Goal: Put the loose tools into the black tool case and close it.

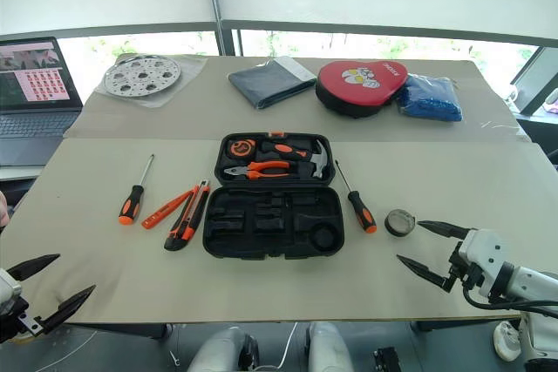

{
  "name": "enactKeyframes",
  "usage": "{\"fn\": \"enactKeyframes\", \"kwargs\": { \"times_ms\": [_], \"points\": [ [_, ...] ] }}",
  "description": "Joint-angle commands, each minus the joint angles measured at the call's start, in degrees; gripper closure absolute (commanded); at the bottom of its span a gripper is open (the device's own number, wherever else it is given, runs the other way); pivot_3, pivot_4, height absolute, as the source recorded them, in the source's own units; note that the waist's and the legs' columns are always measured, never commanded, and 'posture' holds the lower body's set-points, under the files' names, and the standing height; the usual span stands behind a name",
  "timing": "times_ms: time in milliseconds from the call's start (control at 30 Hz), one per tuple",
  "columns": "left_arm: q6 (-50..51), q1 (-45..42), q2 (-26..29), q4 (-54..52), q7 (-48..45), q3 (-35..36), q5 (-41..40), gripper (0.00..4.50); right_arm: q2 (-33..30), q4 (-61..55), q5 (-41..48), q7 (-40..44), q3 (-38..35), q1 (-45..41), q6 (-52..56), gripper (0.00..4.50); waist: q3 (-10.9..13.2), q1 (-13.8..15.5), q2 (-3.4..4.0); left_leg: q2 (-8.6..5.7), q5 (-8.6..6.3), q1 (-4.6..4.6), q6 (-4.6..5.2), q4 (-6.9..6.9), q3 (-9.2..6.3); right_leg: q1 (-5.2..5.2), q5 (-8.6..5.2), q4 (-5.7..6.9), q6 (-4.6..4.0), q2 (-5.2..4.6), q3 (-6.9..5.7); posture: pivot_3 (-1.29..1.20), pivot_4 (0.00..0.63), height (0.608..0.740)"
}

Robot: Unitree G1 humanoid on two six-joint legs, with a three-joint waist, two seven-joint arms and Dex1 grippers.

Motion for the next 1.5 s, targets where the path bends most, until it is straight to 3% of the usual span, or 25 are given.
{"fn": "enactKeyframes", "kwargs": {
  "times_ms": [33,100,233,400,567,700,900,933,1000,1167,1267,1300,1400,1500],
  "points": [
    [4.7,0.2,-1.0,-0.6,3.5,4.2,-4.1,0.00,2.6,-4.9,5.2,-0.4,0.0,-2.1,0.1,0.09,0.0,0.0,0.00,0.00,0.00,0.00,0.00,0.00,0.00,0.00,0.00,0.00,0.00,0.00,0.00,0.00,0.150,0.740],
    [15.7,0.6,-3.3,-0.3,10.5,10.2,-10.3,0.00,7.2,-14.6,14.4,-1.3,1.3,-3.8,4.9,0.09,0.0,-0.8,-0.09,0.10,0.00,0.02,-0.01,-0.01,0.00,0.00,0.05,0.01,0.05,0.06,0.01,0.00,0.150,0.740],
    [33.6,1.3,-4.7,-2.8,20.6,15.7,-19.3,0.00,11.7,-22.0,17.5,-2.2,2.7,-5.3,6.5,0.09,0.1,-0.8,0.01,0.41,0.01,0.10,-0.08,-0.03,-0.05,-0.02,0.05,0.14,0.05,0.14,-0.06,0.00,0.150,0.740],
    [44.3,-1.1,1.5,-4.9,22.0,15.4,-23.7,0.00,13.0,-23.5,16.4,-3.3,3.8,-7.3,6.9,0.09,0.0,1.2,-0.22,0.17,0.02,0.13,-0.11,0.02,-0.05,0.02,0.03,0.14,0.01,0.00,-0.16,0.00,0.150,0.740],
    [61.8,-23.1,14.0,-0.6,29.5,2.7,-27.7,0.00,13.0,-24.0,15.2,-4.2,5.3,-8.8,8.5,0.09,0.0,2.7,-0.16,0.06,0.24,0.41,-0.43,0.01,-0.14,0.09,-0.06,0.23,-0.47,-0.06,-0.25,0.00,0.150,0.740],
    [69.6,-42.6,15.1,8.0,34.1,-10.0,-25.9,0.00,12.2,-26.0,15.9,-5.3,6.1,-9.6,11.9,0.09,0.1,1.2,0.01,0.02,0.24,0.78,-0.34,-0.09,-0.07,0.69,0.16,0.23,-0.07,-0.03,-0.13,0.00,0.150,0.740],
    [66.4,-55.8,13.2,18.3,32.4,-24.5,-17.5,0.00,12.4,-31.0,14.6,-9.5,6.7,-9.7,15.7,0.09,0.1,-0.6,-0.08,0.06,0.53,0.76,-1.08,-0.30,-0.10,0.52,0.14,0.26,-0.12,0.11,-0.15,0.00,0.150,0.740],
    [66.5,-57.1,12.4,19.4,32.5,-25.8,-16.8,0.53,12.3,-31.8,14.4,-10.2,6.6,-9.5,16.2,0.00,0.1,-0.6,-0.08,0.07,0.53,0.70,-1.09,-0.38,-0.10,0.44,0.12,0.23,-0.13,0.10,-0.17,0.00,0.150,0.740],
    [65.8,-58.1,11.8,20.4,32.2,-27.3,-15.1,0.63,12.3,-33.0,14.4,-11.1,6.5,-9.0,16.9,0.00,0.1,-0.3,-0.07,0.06,0.53,0.71,-1.09,-0.43,-0.10,0.44,0.11,0.21,-0.12,0.08,-0.16,0.00,0.150,0.740],
    [61.6,-56.8,10.7,19.7,31.6,-25.9,-12.3,2.43,12.1,-35.9,14.0,-13.4,6.0,-7.5,18.5,0.00,0.1,0.1,-0.07,0.01,0.49,0.72,-1.02,-0.46,-0.11,0.48,0.08,0.21,-0.10,-0.02,-0.14,0.00,0.150,0.740],
    [54.1,-54.2,11.5,17.8,26.4,-22.9,-12.1,3.49,11.5,-37.0,14.0,-14.6,4.8,-6.4,19.3,0.00,0.1,0.1,-0.08,0.03,0.48,0.74,-1.00,-0.46,-0.12,0.48,0.08,0.22,-0.10,-0.04,-0.12,0.00,0.150,0.740],
    [49.1,-54.3,11.5,18.1,24.5,-21.6,-11.4,3.64,11.0,-37.2,13.9,-14.9,4.1,-6.2,19.5,0.00,0.1,0.1,-0.09,0.04,0.48,0.72,-1.00,-0.47,-0.11,0.44,0.09,0.23,-0.10,-0.04,-0.11,0.00,0.150,0.740],
    [31.6,-56.8,13.1,13.8,9.7,-24.3,-9.9,3.64,7.3,-35.4,13.6,-14.5,0.2,-5.6,20.4,0.00,0.3,0.4,-0.26,0.07,0.49,0.61,-1.03,-0.46,-0.13,0.33,0.08,0.24,-0.12,-0.06,-0.15,0.00,0.150,0.740],
    [22.4,-63.4,12.4,10.8,0.2,-36.3,-4.0,3.64,3.1,-31.0,13.9,-13.9,-3.0,-5.4,22.7,0.00,0.3,2.0,-0.28,-0.06,0.54,0.38,-0.96,-0.41,-0.14,0.27,0.10,0.13,-0.15,-0.24,-0.29,0.00,0.150,0.740]
  ]
}}
